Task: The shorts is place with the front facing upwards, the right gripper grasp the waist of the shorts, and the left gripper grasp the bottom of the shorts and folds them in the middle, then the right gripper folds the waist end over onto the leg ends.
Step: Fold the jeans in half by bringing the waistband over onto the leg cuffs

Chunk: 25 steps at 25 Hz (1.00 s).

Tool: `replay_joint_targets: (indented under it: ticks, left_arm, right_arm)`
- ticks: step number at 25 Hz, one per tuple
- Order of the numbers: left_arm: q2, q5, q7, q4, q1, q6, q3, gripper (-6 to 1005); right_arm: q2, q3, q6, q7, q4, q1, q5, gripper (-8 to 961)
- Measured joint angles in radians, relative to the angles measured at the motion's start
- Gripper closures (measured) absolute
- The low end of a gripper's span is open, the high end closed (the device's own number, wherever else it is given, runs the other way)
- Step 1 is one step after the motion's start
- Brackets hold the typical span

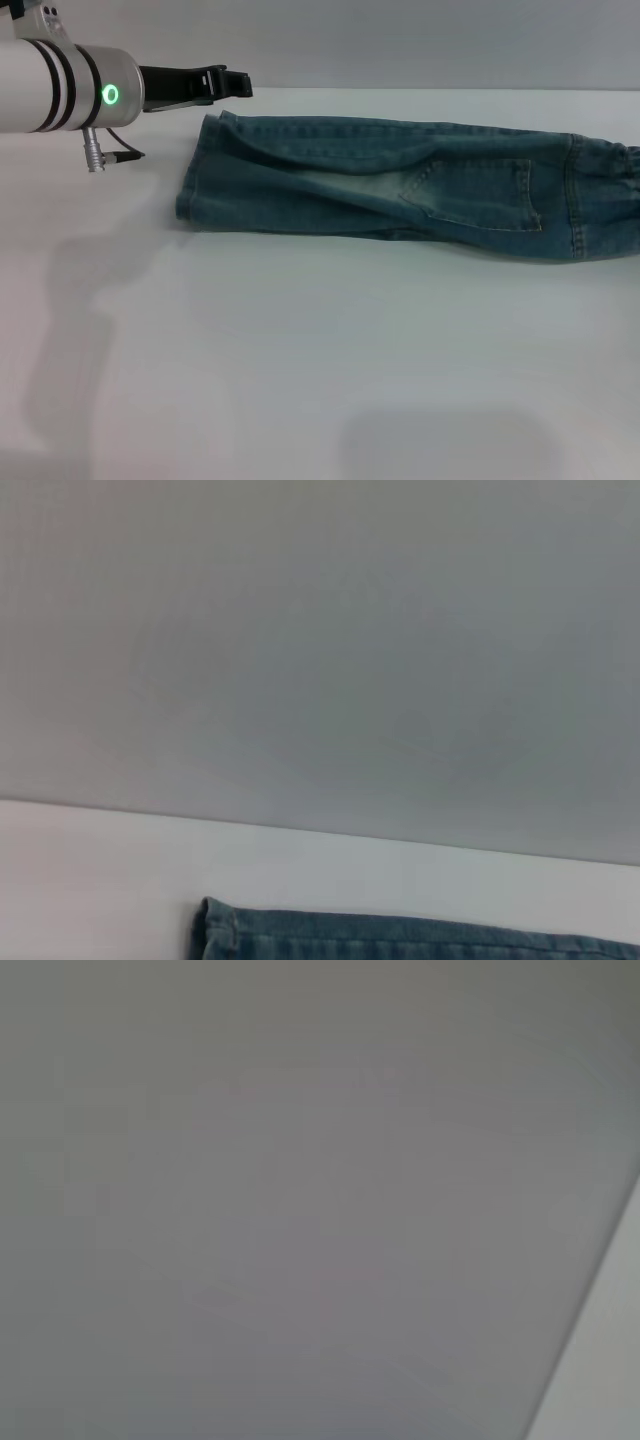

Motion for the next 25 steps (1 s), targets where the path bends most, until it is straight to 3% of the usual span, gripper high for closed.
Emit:
replay_joint_targets:
  ticks: [2, 6, 17, 25]
  left_arm:
    - [0.001, 0.000, 0.010, 0.001, 0.000, 0.000, 0.000, 492]
    - [0.002, -0.002, 0.027, 0.001, -0.004, -0.003, -0.002, 422]
    - [0.004, -0.002, 0.085, -0.003, -0.009, -0.063, -0.018, 181]
    - [0.005, -0.003, 0.105, -0.004, -0.012, -0.094, -0.025, 181]
  right_arm:
    - [0.017, -0.005, 0.039, -0.015, -0.021, -0.023, 0.000, 495]
    - [0.037, -0.013, 0.095, -0.025, -0.022, -0.063, -0.002, 432]
    - [0.036, -0.007, 0.091, -0.026, 0.048, -0.100, -0.028, 389]
    - [0.033, -0.014, 0.037, -0.018, 0.063, -0.072, -0.028, 379]
